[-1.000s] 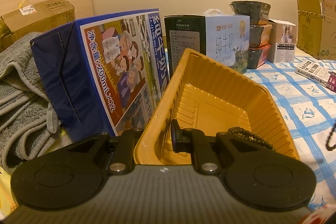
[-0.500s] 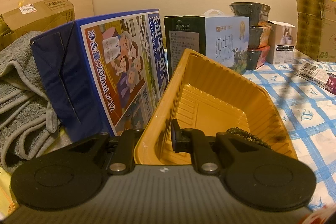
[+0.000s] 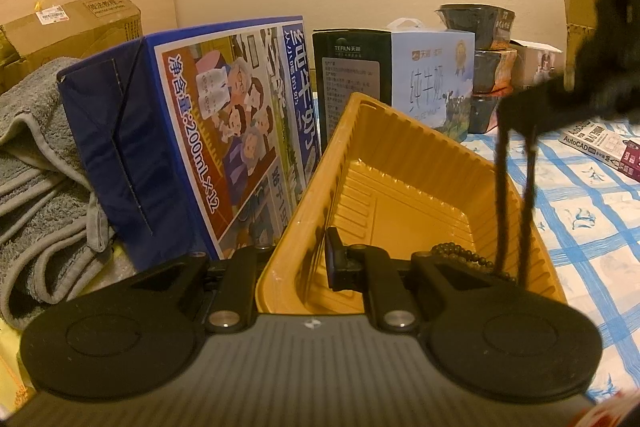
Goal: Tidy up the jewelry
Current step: 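Carry the strand into the orange tray and open the right tool, then move the open right tool to the white pearl necklace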
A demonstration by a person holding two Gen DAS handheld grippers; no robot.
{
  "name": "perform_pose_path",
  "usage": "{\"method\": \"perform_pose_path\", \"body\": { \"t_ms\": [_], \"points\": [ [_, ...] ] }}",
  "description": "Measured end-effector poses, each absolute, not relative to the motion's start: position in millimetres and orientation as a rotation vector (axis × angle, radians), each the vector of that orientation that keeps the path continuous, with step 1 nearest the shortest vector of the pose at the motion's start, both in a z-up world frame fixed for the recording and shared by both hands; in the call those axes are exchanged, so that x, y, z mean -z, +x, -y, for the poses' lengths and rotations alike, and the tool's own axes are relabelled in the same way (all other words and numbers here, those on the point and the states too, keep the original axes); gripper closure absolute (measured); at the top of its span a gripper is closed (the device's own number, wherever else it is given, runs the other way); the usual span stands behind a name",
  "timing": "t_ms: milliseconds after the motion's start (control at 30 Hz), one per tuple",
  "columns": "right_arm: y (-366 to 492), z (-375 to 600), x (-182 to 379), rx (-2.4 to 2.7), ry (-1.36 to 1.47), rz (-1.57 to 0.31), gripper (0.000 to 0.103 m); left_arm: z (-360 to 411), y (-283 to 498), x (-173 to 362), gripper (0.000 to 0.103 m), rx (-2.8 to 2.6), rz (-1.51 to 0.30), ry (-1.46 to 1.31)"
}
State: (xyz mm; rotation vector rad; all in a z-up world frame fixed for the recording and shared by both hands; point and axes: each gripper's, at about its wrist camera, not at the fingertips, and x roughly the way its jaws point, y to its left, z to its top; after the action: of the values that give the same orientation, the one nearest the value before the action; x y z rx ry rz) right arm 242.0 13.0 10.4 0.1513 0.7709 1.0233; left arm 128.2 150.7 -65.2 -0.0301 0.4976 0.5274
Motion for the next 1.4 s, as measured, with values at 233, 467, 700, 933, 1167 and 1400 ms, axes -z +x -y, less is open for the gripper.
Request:
{"method": "perform_pose_path", "body": {
  "t_ms": [233, 467, 700, 933, 1167, 1400],
  "points": [
    [246.9, -4.3, -0.5, -0.979, 0.157, -0.794, 0.063, -151.9, 128.2, 66.0, 0.09, -0.53, -0.499, -0.037],
    [246.1, 30.8, 12.3, -0.865, 0.146, -0.821, 0.055, -152.7, 127.4, 67.4, 0.09, -0.53, -0.502, -0.039],
    [233.6, 77.2, 39.4, -0.737, 0.11, -0.88, 0.055, -151.8, 127.4, 67.6, 0.09, -0.531, -0.502, -0.035],
    [221.8, 125.2, 61.5, -0.611, 0.073, -0.909, 0.055, -150.7, 128.6, 67.8, 0.09, -0.535, -0.503, -0.026],
    [227.8, 173.4, 78.5, -0.47, 0.07, -0.916, 0.055, -150.0, 130.7, 69.2, 0.09, -0.539, -0.508, -0.012],
    [234.5, 203.6, 89.2, -0.417, -0.03, -0.86, 0.055, -149.2, 132.1, 70.3, 0.089, -0.544, -0.51, -0.001]
  ]
}}
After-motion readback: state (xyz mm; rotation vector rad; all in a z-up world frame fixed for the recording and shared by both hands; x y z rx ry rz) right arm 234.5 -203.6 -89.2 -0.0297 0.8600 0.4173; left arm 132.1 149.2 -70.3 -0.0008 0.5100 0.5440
